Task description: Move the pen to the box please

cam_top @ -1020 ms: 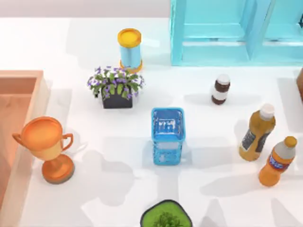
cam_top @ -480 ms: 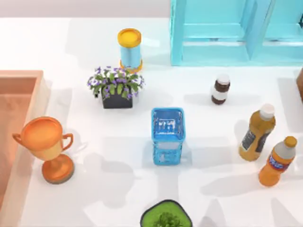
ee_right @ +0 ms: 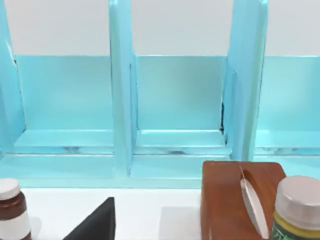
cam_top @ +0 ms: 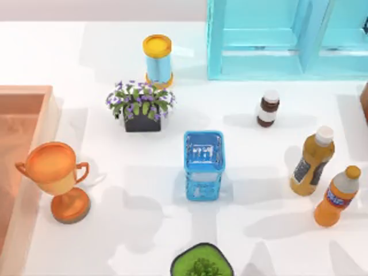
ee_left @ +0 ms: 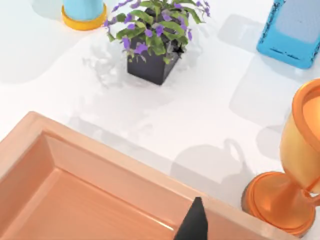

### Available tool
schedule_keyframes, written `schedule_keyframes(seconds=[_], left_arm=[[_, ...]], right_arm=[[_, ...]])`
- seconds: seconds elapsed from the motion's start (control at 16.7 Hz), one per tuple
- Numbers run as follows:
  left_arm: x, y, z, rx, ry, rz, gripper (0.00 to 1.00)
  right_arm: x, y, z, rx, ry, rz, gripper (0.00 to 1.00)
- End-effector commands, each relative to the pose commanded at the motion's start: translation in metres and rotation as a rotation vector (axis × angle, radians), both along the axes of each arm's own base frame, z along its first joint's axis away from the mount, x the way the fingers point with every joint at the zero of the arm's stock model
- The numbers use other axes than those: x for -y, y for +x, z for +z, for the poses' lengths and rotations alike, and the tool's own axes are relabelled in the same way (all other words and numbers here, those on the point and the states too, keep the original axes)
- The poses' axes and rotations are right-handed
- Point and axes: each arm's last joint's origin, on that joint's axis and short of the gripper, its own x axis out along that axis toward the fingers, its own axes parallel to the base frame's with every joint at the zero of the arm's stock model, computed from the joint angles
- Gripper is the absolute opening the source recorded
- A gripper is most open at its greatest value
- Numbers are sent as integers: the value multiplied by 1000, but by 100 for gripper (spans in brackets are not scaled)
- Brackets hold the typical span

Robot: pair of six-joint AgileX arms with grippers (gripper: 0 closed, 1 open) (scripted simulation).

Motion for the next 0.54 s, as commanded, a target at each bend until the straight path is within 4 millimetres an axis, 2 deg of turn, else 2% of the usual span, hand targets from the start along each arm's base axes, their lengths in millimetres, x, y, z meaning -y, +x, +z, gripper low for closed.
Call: schedule_keyframes(seconds=[0.18,0.54], left_arm=[[0,0,0,0,0,0,98],[0,0,0,0,0,0,100]], right_arm=[[0,0,0,0,0,0,100],[0,0,0,0,0,0,100]])
